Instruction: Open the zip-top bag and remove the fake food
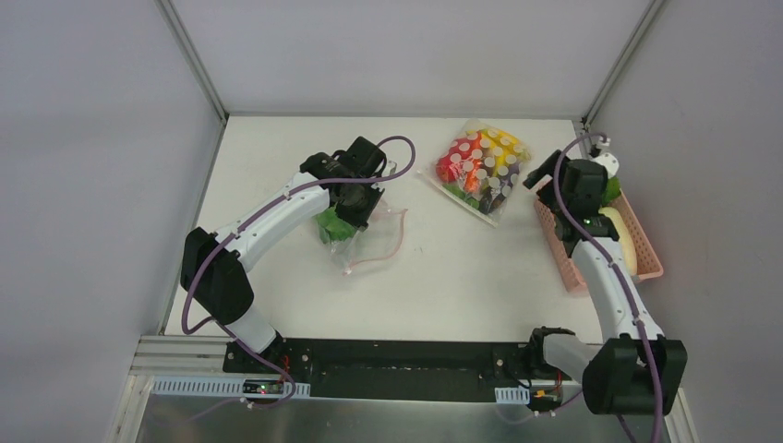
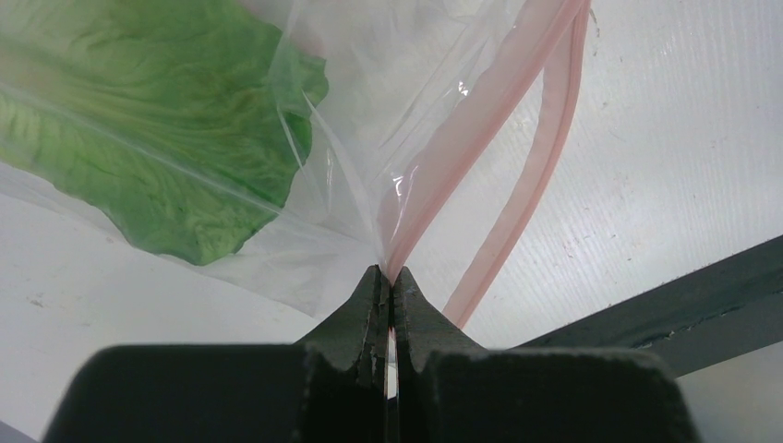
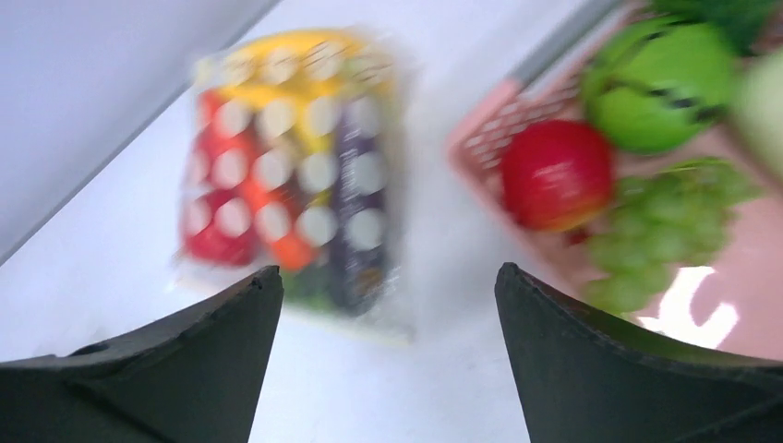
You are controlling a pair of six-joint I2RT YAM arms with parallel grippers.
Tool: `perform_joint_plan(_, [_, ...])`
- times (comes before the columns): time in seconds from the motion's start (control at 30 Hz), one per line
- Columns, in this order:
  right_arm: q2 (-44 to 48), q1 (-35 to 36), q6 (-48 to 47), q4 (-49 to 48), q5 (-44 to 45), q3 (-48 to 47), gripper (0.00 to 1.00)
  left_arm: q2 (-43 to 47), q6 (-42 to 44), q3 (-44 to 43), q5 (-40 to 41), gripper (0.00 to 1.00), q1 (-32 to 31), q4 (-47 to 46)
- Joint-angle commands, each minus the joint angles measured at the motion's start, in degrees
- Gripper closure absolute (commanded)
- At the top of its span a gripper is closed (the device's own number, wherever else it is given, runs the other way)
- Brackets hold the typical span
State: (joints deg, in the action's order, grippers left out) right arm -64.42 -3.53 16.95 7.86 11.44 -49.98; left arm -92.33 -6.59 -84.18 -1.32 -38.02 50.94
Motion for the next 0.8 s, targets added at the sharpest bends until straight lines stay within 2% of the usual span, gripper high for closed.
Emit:
perform_joint_plan(0.0, [4.46, 11.22, 4.35, -2.61, -2.47, 1.31, 0.12, 0.38, -0.44, -1.56, -1.04, 1.00, 0.23, 0.66])
perform_joint_plan(0.2, [6.33, 26.24, 12.92, -7.48, -3.99, 4.70, 0.15, 1.05, -0.39, -1.25, -1.01, 1.00, 0.23, 0.30])
perform_joint_plan(0.37, [6.46, 36.04, 19.80, -19.32, -7.19, 10.70, 0.21, 1.77, -0.75, -0.87, -2.44, 1.00, 0.23, -0.51])
perform_joint_plan(0.53, [3.97, 43.02, 22.80, -29.07, -10.50, 14.30, 0.34, 2.83, -1.18, -0.42, -4.93, 1.00, 0.22, -1.46])
perform_joint_plan(0.67, [-1.57, 46.85, 23.10, -36.67, -14.15, 14.74, 0.45, 4.00, -1.78, 0.18, -7.73, 1.00, 0.17, -2.49])
perform_joint_plan(0.77, [-6.28, 49.09, 22.23, -40.26, -15.47, 13.80, 0.48, 4.55, -1.90, 0.42, -9.17, 1.00, 0.16, -2.89])
